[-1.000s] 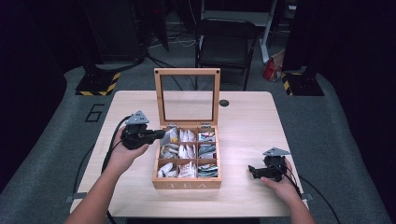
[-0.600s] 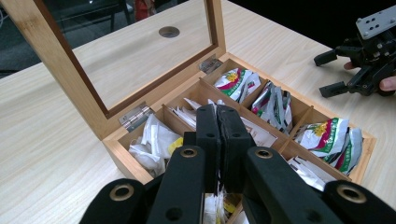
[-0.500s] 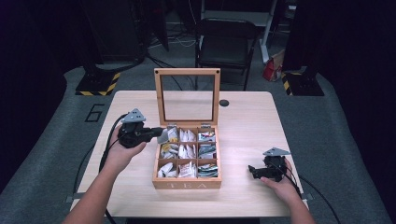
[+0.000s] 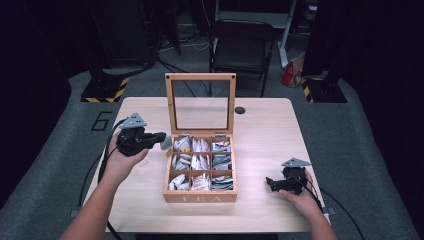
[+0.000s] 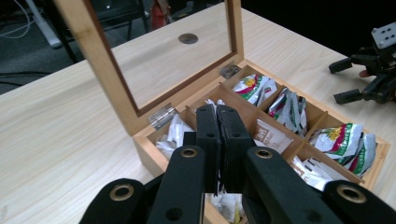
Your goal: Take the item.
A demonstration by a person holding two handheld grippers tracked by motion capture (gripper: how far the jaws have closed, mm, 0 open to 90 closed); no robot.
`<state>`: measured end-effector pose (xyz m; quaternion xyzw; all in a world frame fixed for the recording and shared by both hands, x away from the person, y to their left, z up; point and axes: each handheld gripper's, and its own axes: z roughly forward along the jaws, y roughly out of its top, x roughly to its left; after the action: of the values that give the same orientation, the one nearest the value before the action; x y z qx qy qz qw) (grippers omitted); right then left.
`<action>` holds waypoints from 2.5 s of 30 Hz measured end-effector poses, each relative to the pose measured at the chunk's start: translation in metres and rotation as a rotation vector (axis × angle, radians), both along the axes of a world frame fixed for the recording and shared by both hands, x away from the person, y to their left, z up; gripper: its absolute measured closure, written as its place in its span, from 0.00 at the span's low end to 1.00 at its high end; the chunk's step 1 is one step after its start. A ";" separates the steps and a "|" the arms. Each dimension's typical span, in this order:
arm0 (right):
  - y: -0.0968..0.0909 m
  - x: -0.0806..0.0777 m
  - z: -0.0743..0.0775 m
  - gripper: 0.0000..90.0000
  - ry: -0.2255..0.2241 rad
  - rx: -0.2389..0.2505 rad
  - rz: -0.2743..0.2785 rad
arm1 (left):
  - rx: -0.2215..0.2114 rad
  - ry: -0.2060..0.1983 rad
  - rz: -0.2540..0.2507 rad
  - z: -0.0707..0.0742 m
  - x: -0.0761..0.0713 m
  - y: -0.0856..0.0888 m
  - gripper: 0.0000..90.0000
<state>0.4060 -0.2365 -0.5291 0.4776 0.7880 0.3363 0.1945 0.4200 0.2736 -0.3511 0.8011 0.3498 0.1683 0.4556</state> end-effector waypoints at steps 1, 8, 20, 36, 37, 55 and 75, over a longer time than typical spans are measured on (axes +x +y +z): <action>0.000 0.000 0.000 0.00 -0.001 -0.001 0.002 | 0.000 -0.002 0.005 0.001 0.000 0.002 0.98; 0.000 0.000 0.000 0.00 0.001 0.002 -0.002 | 0.003 -0.008 0.039 0.005 -0.001 0.017 0.98; 0.000 0.000 0.000 0.00 0.000 0.000 0.000 | 0.004 -0.025 0.096 0.018 -0.001 0.039 0.98; 0.000 0.000 0.000 0.00 0.000 0.000 0.001 | 0.002 -0.024 0.179 0.017 0.002 0.069 0.98; 0.000 0.000 0.000 0.00 0.000 0.000 0.001 | 0.004 -0.020 0.185 0.016 0.002 0.071 0.98; 0.000 0.000 0.000 0.00 -0.001 -0.001 0.001 | 0.001 0.005 0.271 -0.003 0.013 0.089 0.98; 0.000 0.000 0.000 0.00 0.000 0.000 0.000 | 0.005 0.055 0.310 -0.035 0.021 0.096 0.98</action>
<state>0.4060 -0.2365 -0.5291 0.4777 0.7879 0.3364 0.1944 0.4414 0.3695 -0.3863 0.7429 0.4812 0.2155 0.4125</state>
